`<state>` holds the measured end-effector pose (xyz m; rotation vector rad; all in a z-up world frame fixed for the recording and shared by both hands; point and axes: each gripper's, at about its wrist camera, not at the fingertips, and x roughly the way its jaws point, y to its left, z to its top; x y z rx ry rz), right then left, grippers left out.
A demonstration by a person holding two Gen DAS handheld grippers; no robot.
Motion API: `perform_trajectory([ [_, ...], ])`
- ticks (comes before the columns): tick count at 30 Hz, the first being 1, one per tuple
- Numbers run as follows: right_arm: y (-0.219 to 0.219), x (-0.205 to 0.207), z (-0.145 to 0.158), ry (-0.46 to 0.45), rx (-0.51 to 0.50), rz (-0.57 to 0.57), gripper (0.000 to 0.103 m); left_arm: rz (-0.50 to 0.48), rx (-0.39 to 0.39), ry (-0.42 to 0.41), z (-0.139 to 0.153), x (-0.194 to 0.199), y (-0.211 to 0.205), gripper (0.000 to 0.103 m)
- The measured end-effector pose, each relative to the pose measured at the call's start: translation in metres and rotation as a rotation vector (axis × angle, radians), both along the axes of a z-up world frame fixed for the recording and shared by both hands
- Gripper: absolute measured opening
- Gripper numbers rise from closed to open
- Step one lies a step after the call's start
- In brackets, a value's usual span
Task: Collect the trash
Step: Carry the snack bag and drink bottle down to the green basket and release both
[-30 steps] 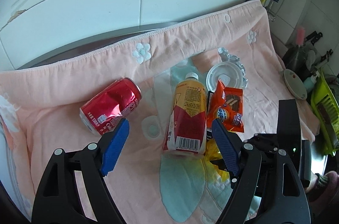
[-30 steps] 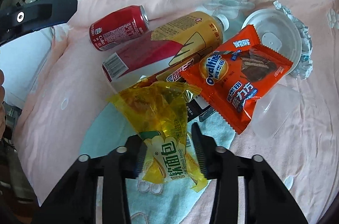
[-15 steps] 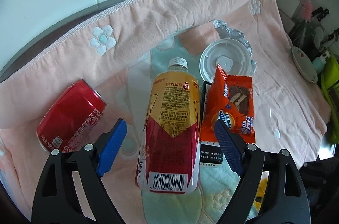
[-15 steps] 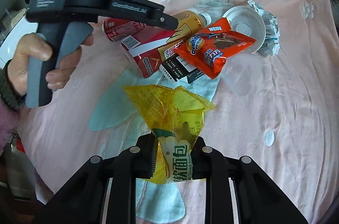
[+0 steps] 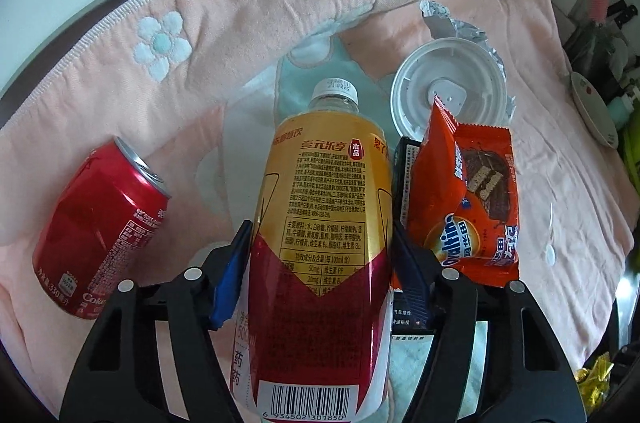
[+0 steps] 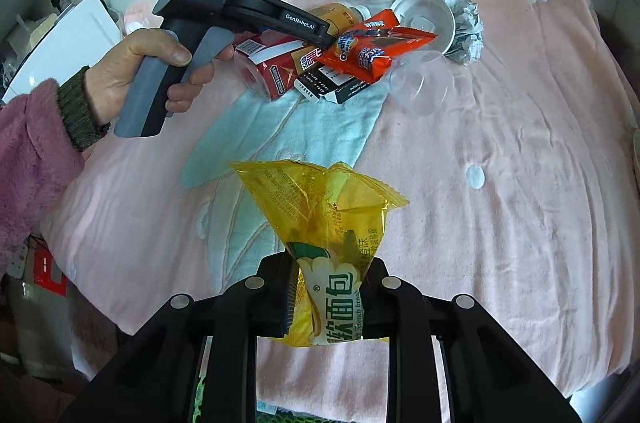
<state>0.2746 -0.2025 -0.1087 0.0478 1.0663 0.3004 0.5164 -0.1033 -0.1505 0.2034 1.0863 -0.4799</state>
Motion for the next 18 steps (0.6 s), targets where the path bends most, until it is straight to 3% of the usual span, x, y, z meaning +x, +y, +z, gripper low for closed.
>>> perform_trajectory([
  [11,-0.003,-0.037,0.005,-0.01,0.019,0.006,0.022,0.035,-0.07,-0.078,0.046,-0.06,0.035,0.065],
  [18,0.003,-0.079,0.012,-0.024,0.01,0.065,0.022,0.089,-0.099,-0.14,0.085,-0.129,0.071,0.064],
])
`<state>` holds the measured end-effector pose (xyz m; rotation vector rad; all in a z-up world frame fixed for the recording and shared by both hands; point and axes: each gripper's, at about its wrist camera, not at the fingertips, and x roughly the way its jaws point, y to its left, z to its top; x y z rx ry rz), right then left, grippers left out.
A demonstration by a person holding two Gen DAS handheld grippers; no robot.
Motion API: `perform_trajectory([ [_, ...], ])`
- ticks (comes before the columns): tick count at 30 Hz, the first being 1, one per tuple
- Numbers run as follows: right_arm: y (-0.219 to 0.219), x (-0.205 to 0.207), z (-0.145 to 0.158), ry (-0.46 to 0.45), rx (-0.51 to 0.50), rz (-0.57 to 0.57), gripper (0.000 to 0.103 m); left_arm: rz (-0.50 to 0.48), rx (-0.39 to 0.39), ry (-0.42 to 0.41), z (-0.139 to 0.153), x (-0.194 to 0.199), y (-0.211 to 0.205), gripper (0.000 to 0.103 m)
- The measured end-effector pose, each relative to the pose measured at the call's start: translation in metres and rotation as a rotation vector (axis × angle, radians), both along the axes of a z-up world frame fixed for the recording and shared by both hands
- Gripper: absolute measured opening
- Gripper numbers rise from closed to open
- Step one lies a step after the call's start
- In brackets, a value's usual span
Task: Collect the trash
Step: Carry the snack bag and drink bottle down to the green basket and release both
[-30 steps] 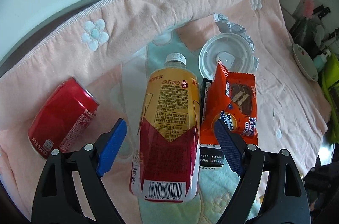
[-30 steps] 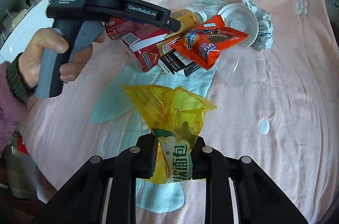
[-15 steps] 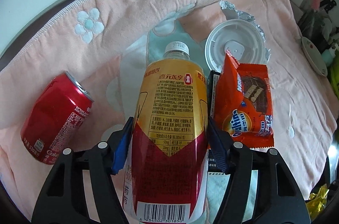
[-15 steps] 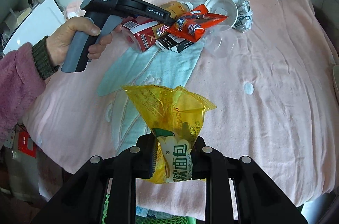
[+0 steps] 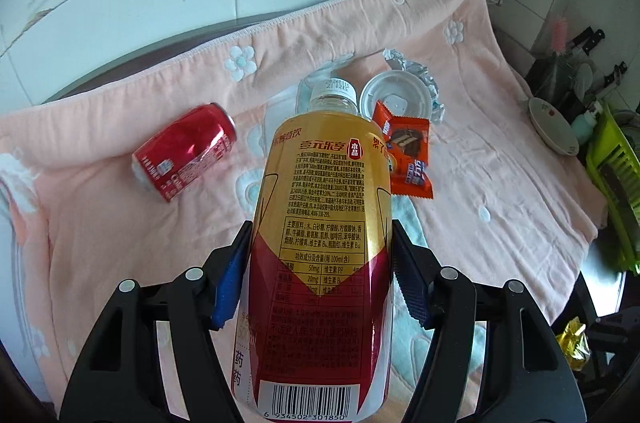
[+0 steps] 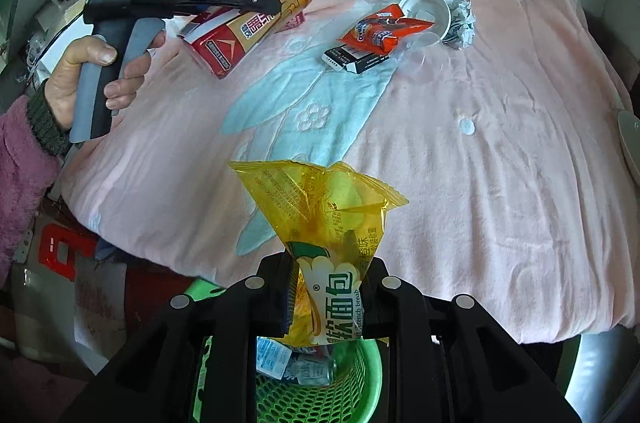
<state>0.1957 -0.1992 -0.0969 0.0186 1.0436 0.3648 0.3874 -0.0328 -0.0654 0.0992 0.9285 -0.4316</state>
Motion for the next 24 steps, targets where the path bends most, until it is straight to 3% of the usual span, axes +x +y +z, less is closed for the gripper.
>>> perform_trajectory([
  [6,0.007,-0.039,0.003,-0.011,0.008,0.063,0.022,0.051,-0.031,-0.066,0.031,-0.071,0.024,0.064],
  [14,0.023,-0.088,-0.005,-0.006,-0.041,0.138,0.024,0.102,-0.063,-0.097,0.047,-0.168,0.05,0.064],
  [20,0.03,-0.109,-0.015,-0.011,-0.081,0.161,0.029,0.122,-0.087,-0.118,0.053,-0.23,0.063,0.064],
  [24,0.032,-0.115,-0.02,-0.007,-0.088,0.155,0.04,0.127,-0.107,-0.117,0.051,-0.264,0.067,0.064],
])
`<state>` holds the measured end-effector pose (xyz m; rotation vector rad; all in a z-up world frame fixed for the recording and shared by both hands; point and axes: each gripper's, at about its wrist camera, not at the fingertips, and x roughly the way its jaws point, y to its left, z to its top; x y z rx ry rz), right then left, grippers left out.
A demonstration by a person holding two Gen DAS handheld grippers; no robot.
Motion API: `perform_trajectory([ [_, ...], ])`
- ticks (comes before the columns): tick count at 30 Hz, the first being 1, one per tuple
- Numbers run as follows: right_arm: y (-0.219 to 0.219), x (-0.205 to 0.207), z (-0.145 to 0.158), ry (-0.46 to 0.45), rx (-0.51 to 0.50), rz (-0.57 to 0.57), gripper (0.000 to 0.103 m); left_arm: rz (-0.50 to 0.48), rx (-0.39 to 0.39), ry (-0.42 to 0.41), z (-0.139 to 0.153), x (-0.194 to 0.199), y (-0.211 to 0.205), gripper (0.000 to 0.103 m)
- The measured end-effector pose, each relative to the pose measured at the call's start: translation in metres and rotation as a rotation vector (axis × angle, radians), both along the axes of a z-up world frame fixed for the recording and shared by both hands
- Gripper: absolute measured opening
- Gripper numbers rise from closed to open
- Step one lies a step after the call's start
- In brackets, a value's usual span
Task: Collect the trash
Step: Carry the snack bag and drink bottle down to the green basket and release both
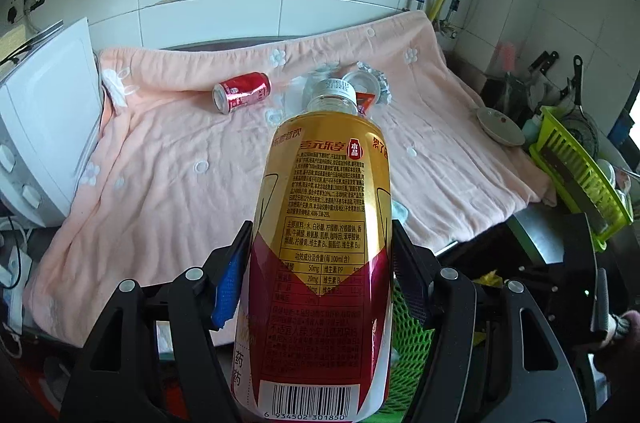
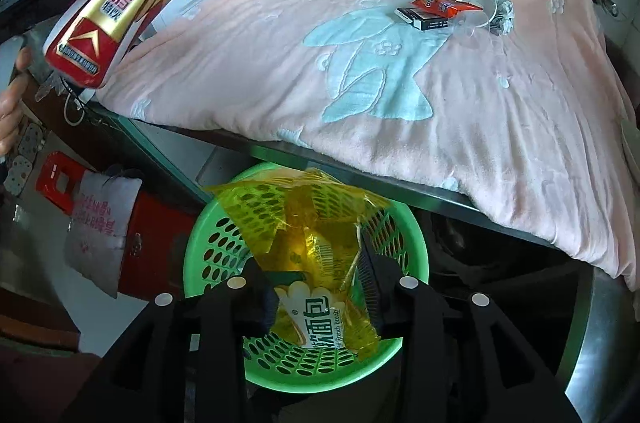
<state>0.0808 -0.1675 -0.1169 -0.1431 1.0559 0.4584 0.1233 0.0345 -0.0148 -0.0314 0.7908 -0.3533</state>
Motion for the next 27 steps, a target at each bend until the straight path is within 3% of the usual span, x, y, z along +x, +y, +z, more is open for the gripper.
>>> perform_trajectory([
  [2,0.0,-0.002,-0.001,-0.006,-0.007,0.0,0.052,-0.006,0.0,0.007,-0.005,-0.015,-0.002,0.064],
  [6,0.0,-0.006,0.002,-0.013,-0.015,0.005,0.055,-0.01,-0.003,0.01,-0.011,-0.037,-0.005,0.064],
  [8,-0.001,-0.009,0.006,-0.026,-0.015,0.005,0.061,-0.006,-0.015,0.009,-0.013,-0.045,-0.006,0.064],
  [19,-0.028,-0.029,0.026,-0.087,-0.005,-0.033,0.071,-0.022,-0.054,0.056,-0.035,-0.072,-0.033,0.064],
  [27,-0.055,-0.042,0.035,-0.111,-0.002,-0.087,0.075,-0.07,-0.065,0.145,-0.07,-0.079,-0.067,0.065],
])
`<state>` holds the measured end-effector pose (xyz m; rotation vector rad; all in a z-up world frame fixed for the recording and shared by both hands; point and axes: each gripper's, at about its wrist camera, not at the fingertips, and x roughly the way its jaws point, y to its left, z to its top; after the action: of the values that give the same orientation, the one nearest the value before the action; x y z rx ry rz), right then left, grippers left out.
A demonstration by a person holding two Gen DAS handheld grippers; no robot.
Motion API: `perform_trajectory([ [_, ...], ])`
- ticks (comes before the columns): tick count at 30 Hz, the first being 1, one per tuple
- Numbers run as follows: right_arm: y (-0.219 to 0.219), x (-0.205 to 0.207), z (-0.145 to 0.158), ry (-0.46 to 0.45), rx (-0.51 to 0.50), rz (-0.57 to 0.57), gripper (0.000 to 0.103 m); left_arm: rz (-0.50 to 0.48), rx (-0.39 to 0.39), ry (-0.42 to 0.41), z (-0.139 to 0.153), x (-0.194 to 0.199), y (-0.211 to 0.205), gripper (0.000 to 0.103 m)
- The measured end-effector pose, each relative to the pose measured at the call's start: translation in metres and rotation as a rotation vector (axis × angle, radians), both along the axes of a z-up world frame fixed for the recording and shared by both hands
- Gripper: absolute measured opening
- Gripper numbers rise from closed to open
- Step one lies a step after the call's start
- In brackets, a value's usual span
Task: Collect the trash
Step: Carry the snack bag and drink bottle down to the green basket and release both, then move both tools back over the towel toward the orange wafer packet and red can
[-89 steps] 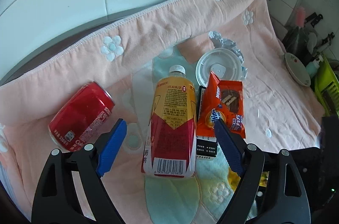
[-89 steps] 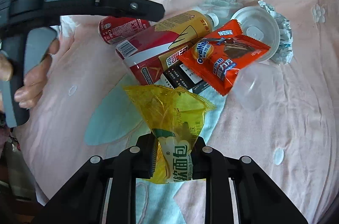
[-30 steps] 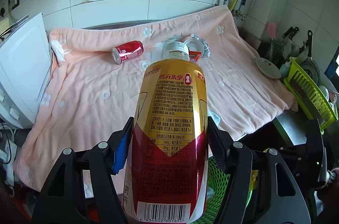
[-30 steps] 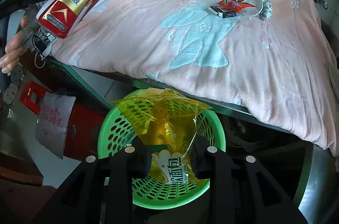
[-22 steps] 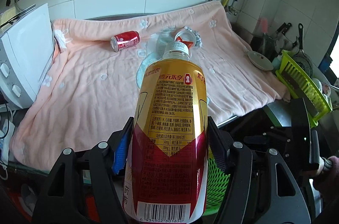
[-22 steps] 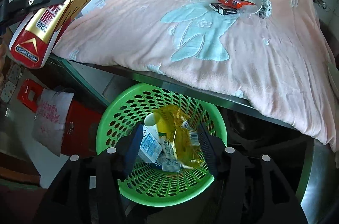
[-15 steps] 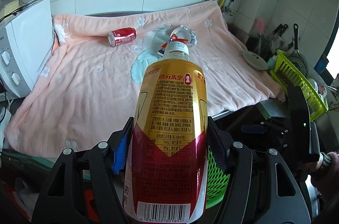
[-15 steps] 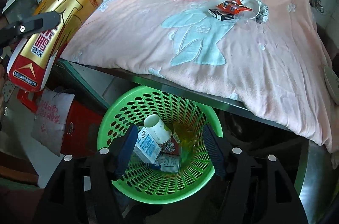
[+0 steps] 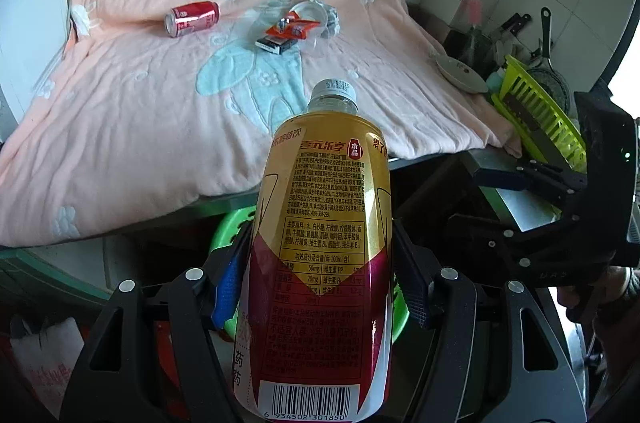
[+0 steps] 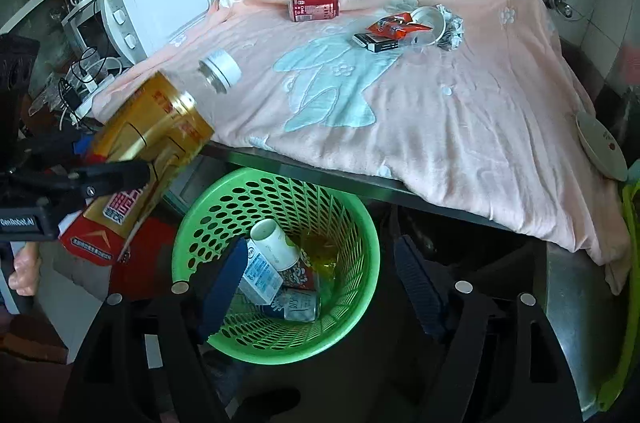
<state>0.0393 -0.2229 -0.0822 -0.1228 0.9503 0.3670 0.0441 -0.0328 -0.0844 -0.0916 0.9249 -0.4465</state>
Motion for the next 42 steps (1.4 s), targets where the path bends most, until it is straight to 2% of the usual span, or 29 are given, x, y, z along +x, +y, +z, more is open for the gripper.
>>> perform_trajectory([
  [7,-0.015,-0.005,0.002,-0.007,0.013,-0.029,0.076,-0.022,-0.011,0.069,-0.028,0.006,-0.03,0.065],
  [9,-0.018,-0.005,0.002,-0.005,0.02,-0.032,0.076,-0.02,-0.041,0.085,-0.034,0.009,-0.031,0.066],
  [12,-0.019,-0.004,0.0,0.0,0.022,-0.034,0.076,-0.021,-0.057,0.113,-0.045,0.013,-0.034,0.072],
  [15,-0.018,-0.003,0.0,0.0,0.025,-0.03,0.076,-0.025,-0.056,0.122,-0.049,0.014,-0.034,0.073],
  [30,-0.008,0.024,0.006,-0.005,0.04,-0.008,0.076,0.073,-0.036,0.048,-0.017,0.036,0.01,0.074],
  [37,-0.001,0.062,0.015,-0.006,0.054,-0.009,0.076,0.112,-0.026,0.014,-0.003,0.06,0.033,0.076],
  [42,0.005,0.105,0.019,0.015,0.08,-0.031,0.076,0.141,-0.023,0.017,-0.002,0.079,0.05,0.078],
])
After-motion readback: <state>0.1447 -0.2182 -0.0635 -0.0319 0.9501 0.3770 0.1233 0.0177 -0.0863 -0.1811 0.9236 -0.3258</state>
